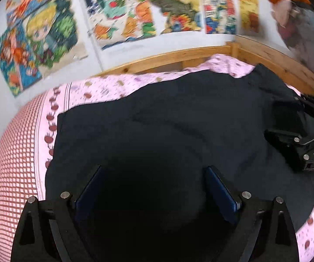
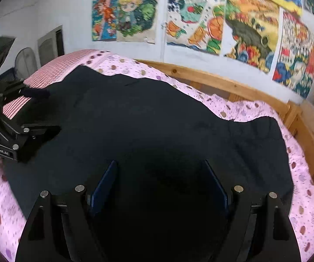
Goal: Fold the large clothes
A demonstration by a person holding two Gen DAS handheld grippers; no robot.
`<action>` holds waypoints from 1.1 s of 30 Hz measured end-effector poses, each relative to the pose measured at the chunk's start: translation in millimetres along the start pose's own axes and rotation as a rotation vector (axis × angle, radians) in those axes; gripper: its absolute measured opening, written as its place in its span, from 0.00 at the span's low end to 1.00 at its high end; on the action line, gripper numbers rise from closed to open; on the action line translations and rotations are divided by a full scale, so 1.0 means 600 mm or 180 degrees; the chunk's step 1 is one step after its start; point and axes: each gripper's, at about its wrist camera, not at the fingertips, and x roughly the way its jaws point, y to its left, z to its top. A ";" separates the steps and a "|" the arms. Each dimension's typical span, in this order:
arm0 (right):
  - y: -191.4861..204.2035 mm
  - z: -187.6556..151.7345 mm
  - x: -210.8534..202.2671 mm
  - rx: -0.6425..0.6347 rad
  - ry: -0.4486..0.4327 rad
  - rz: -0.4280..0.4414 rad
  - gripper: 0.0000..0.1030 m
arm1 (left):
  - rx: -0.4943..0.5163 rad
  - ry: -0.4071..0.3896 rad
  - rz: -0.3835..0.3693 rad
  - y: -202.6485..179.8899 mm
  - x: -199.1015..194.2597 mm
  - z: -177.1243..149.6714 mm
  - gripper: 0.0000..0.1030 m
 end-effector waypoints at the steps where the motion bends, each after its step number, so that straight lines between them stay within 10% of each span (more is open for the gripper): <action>1: -0.008 0.005 0.015 0.0060 0.0073 0.0012 0.74 | -0.0051 0.0026 0.0039 0.009 0.012 0.002 0.99; 16: -0.094 0.056 0.126 0.0533 0.0293 -0.0253 0.90 | -0.0444 0.0050 0.0135 0.094 0.083 0.043 1.00; 33: -0.131 0.031 0.197 0.0854 0.0618 0.0153 0.94 | -0.0685 0.0237 0.0106 0.121 0.129 0.033 1.00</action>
